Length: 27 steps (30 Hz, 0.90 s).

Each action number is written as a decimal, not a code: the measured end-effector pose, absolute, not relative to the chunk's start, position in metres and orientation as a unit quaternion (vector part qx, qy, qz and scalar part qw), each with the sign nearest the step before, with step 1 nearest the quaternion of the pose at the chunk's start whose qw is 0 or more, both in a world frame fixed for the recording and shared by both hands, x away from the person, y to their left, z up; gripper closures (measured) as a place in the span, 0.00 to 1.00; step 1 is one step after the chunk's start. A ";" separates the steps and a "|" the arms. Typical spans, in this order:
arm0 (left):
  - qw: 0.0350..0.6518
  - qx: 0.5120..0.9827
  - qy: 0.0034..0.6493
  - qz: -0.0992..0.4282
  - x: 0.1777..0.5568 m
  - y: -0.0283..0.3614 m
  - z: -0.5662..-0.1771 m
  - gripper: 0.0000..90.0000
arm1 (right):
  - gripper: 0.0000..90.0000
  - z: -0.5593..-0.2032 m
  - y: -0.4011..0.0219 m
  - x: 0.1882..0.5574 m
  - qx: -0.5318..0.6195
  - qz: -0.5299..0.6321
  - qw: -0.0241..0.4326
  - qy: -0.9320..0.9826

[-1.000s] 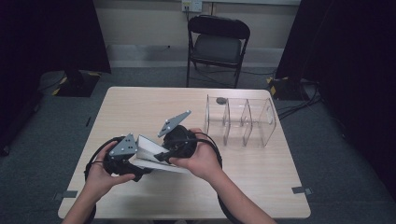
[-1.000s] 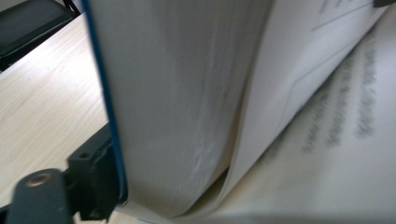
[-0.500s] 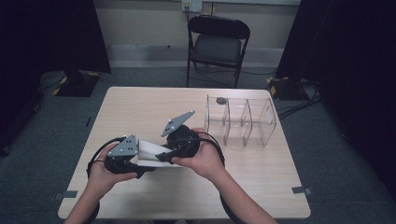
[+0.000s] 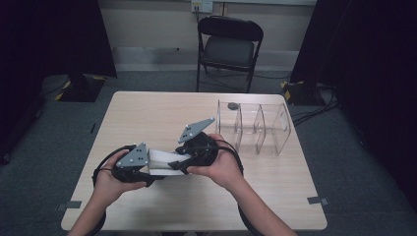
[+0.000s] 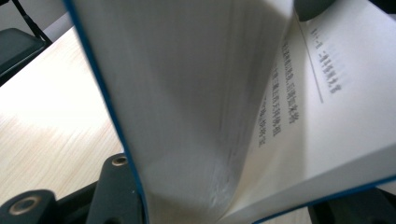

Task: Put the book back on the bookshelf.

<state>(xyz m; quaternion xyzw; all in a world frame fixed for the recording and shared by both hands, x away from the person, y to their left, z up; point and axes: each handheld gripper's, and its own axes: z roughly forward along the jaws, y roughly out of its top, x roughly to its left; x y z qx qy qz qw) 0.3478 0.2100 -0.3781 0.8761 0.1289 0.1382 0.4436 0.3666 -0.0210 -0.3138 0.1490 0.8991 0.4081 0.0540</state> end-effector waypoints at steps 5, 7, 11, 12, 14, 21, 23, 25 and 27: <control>0.446 0.874 0.134 0.139 0.349 0.212 -0.377 0.55 | 0.45 -0.305 -0.025 0.366 0.161 0.414 0.057 0.894; 0.437 0.877 0.135 0.144 0.349 0.215 -0.375 0.56 | 0.45 -0.298 -0.033 0.368 0.178 0.436 0.041 0.881; 0.442 0.871 0.150 0.151 0.349 0.219 -0.372 0.58 | 0.42 -0.291 -0.048 0.370 0.187 0.437 0.058 0.878; 0.437 0.873 0.154 0.154 0.350 0.221 -0.371 0.58 | 0.40 -0.292 -0.050 0.370 0.190 0.436 0.063 0.877; 0.443 0.869 0.159 0.153 0.351 0.222 -0.370 0.59 | 0.38 -0.295 -0.053 0.372 0.193 0.441 0.062 0.874; 0.447 0.866 0.167 0.151 0.354 0.225 -0.365 0.61 | 0.31 -0.303 -0.056 0.378 0.206 0.467 0.060 0.858; 0.448 0.864 0.172 0.154 0.354 0.225 -0.363 0.62 | 0.31 -0.301 -0.058 0.379 0.208 0.473 0.068 0.854; 0.449 0.863 0.174 0.153 0.355 0.227 -0.361 0.63 | 0.29 -0.300 -0.061 0.380 0.208 0.478 0.076 0.850; 0.453 0.860 0.184 0.145 0.354 0.229 -0.359 0.63 | 0.29 -0.299 -0.065 0.381 0.210 0.489 0.082 0.843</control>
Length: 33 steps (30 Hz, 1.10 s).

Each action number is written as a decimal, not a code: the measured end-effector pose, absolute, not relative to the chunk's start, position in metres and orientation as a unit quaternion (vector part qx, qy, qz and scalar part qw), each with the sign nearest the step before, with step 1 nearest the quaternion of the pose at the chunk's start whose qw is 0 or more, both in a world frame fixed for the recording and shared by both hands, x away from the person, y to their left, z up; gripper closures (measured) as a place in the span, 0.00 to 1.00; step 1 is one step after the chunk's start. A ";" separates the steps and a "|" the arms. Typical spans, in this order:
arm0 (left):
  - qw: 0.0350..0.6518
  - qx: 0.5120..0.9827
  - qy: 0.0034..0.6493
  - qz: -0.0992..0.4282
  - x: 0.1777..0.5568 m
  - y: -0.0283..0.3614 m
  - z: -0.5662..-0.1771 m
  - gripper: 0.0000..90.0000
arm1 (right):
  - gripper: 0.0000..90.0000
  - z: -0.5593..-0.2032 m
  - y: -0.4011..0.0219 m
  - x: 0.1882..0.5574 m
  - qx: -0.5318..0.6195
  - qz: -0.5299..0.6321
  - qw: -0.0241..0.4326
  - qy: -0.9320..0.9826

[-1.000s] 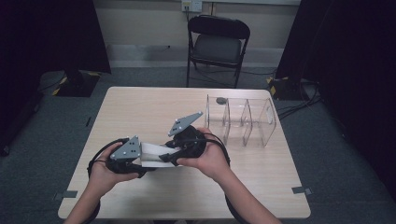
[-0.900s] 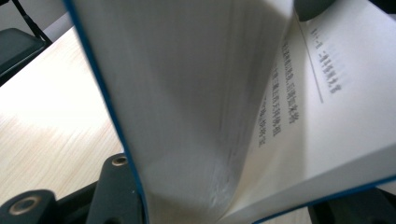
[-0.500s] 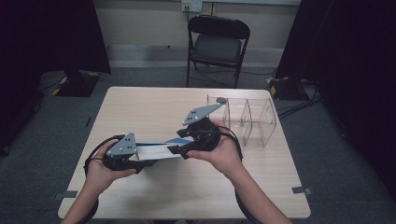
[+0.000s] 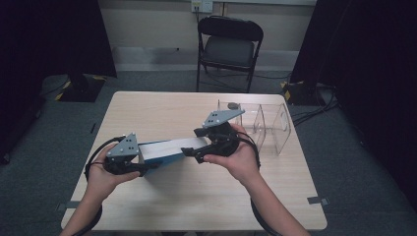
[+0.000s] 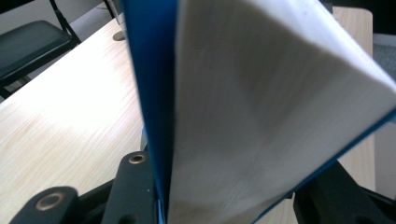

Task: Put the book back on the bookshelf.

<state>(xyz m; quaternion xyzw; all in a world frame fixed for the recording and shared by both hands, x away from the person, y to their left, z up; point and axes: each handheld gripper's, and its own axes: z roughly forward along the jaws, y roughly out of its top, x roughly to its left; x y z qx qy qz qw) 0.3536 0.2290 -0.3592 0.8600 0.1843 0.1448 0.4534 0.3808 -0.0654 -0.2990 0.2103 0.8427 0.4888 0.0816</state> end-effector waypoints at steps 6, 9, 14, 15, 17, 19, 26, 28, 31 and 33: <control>0.462 0.847 0.213 0.152 0.356 0.239 -0.354 0.65 | 0.29 -0.299 -0.076 0.383 0.222 0.486 0.084 0.841; 0.465 0.841 0.230 0.155 0.359 0.243 -0.353 0.65 | 0.27 -0.306 -0.077 0.382 0.223 0.485 0.078 0.842; 0.466 0.833 0.247 0.168 0.361 0.249 -0.352 0.66 | 0.25 -0.325 -0.074 0.381 0.223 0.463 0.085 0.853; 0.468 0.831 0.251 0.168 0.361 0.250 -0.352 0.66 | 0.25 -0.329 -0.073 0.381 0.223 0.463 0.082 0.854; 0.467 0.830 0.254 0.171 0.362 0.251 -0.352 0.67 | 0.24 -0.336 -0.072 0.381 0.227 0.461 0.079 0.854; 0.464 0.831 0.256 0.173 0.362 0.251 -0.351 0.67 | 0.23 -0.345 -0.071 0.381 0.230 0.459 0.075 0.855; 0.459 0.826 0.274 0.178 0.362 0.253 -0.350 0.66 | 0.21 -0.373 -0.073 0.380 0.237 0.447 0.069 0.860; 0.458 0.824 0.278 0.181 0.363 0.254 -0.350 0.66 | 0.20 -0.380 -0.074 0.379 0.241 0.445 0.064 0.860; 0.449 0.825 0.287 0.188 0.363 0.253 -0.348 0.66 | 0.20 -0.389 -0.076 0.379 0.243 0.441 0.063 0.862; 0.439 0.826 0.290 0.202 0.361 0.252 -0.346 0.66 | 0.20 -0.395 -0.077 0.378 0.244 0.440 0.062 0.862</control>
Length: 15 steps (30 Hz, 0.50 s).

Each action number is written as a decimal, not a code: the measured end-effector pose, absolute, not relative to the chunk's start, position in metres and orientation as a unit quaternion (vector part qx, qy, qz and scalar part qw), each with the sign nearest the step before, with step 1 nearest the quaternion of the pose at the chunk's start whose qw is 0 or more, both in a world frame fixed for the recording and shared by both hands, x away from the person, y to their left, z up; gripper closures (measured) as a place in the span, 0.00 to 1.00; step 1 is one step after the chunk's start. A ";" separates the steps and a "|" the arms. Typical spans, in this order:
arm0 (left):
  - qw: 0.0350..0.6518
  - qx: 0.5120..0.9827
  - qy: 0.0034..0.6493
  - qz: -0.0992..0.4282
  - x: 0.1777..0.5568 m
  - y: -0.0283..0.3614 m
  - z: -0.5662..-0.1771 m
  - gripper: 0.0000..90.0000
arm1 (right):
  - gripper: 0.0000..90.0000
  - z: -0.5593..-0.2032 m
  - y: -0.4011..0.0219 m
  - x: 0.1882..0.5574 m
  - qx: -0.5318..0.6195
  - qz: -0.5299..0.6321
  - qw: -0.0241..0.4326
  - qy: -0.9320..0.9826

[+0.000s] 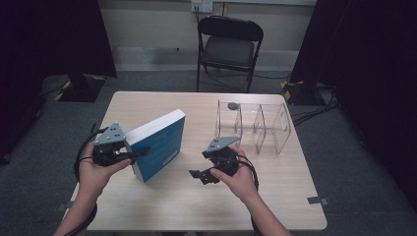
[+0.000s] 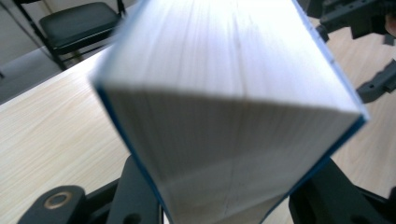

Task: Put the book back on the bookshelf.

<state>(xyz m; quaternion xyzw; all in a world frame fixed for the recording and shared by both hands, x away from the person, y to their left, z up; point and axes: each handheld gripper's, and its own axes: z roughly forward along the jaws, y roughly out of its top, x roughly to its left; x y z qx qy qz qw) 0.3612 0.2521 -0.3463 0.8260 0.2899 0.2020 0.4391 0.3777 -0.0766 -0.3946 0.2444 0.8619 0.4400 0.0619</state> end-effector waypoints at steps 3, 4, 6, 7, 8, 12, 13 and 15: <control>0.427 0.829 0.293 0.213 0.361 0.252 -0.344 0.66 | 0.20 -0.404 -0.077 0.376 0.243 0.431 0.064 0.866; 0.427 0.828 0.294 0.212 0.361 0.253 -0.344 0.66 | 0.20 -0.407 -0.076 0.375 0.242 0.428 0.065 0.868; 0.430 0.827 0.297 0.210 0.362 0.253 -0.345 0.66 | 0.20 -0.413 -0.076 0.374 0.241 0.424 0.065 0.871; 0.429 0.827 0.297 0.210 0.361 0.253 -0.344 0.66 | 0.20 -0.416 -0.076 0.373 0.241 0.424 0.061 0.871; 0.429 0.826 0.300 0.208 0.361 0.252 -0.344 0.66 | 0.20 -0.418 -0.076 0.373 0.239 0.425 0.060 0.871; 0.419 0.829 0.308 0.204 0.363 0.252 -0.342 0.66 | 0.20 -0.422 -0.076 0.373 0.242 0.423 0.056 0.871; 0.416 0.830 0.310 0.205 0.364 0.252 -0.342 0.65 | 0.20 -0.422 -0.076 0.373 0.243 0.423 0.057 0.871; 0.412 0.830 0.314 0.207 0.365 0.252 -0.341 0.65 | 0.20 -0.421 -0.077 0.372 0.243 0.422 0.058 0.871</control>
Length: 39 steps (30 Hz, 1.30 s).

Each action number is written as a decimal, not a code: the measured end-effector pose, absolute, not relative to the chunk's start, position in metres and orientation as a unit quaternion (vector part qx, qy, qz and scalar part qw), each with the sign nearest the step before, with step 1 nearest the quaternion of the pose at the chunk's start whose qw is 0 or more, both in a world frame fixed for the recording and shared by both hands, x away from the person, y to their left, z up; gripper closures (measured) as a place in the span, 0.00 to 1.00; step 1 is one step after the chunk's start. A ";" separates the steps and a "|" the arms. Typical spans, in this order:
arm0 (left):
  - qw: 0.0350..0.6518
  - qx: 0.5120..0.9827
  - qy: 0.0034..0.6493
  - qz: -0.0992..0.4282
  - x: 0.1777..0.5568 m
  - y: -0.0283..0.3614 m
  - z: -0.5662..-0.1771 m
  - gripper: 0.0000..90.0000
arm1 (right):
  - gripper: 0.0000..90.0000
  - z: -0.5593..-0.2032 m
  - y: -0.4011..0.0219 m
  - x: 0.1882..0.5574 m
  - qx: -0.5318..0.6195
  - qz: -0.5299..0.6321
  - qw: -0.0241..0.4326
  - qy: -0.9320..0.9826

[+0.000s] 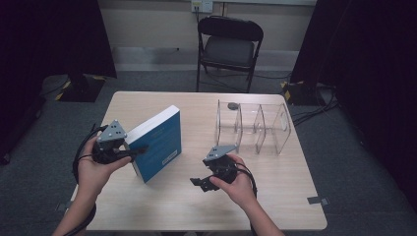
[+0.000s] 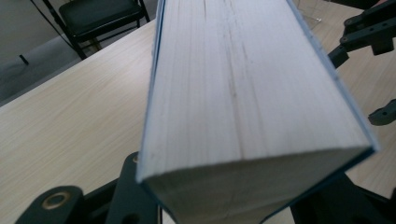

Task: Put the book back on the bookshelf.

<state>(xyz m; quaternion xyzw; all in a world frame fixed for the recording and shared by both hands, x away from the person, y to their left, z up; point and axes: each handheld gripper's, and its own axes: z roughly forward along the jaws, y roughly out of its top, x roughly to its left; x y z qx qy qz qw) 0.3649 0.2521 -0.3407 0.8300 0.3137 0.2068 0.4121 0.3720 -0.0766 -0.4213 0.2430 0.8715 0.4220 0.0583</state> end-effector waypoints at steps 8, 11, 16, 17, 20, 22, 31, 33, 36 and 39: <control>0.399 0.832 0.328 0.201 0.367 0.251 -0.338 0.65 | 0.20 -0.424 -0.079 0.371 0.245 0.422 0.053 0.871; 0.399 0.830 0.335 0.197 0.368 0.250 -0.337 0.64 | 0.20 -0.426 -0.080 0.371 0.247 0.422 0.052 0.871; 0.400 0.828 0.342 0.193 0.370 0.253 -0.337 0.64 | 0.20 -0.433 -0.079 0.370 0.247 0.418 0.045 0.873; 0.399 0.828 0.344 0.190 0.371 0.253 -0.337 0.64 | 0.20 -0.434 -0.079 0.370 0.247 0.416 0.046 0.874; 0.391 0.833 0.347 0.180 0.373 0.254 -0.334 0.64 | 0.20 -0.437 -0.078 0.369 0.247 0.414 0.042 0.875; 0.388 0.834 0.350 0.177 0.374 0.252 -0.333 0.64 | 0.20 -0.438 -0.079 0.369 0.247 0.414 0.042 0.875; 0.371 0.841 0.356 0.169 0.377 0.251 -0.329 0.64 | 0.20 -0.438 -0.078 0.368 0.248 0.410 0.038 0.877; 0.369 0.842 0.356 0.168 0.378 0.251 -0.328 0.64 | 0.20 -0.439 -0.078 0.368 0.247 0.412 0.037 0.876; 0.361 0.846 0.355 0.167 0.379 0.251 -0.327 0.64 | 0.20 -0.439 -0.078 0.369 0.247 0.410 0.037 0.877; 0.357 0.847 0.357 0.166 0.381 0.251 -0.325 0.64 | 0.20 -0.439 -0.078 0.369 0.248 0.410 0.036 0.877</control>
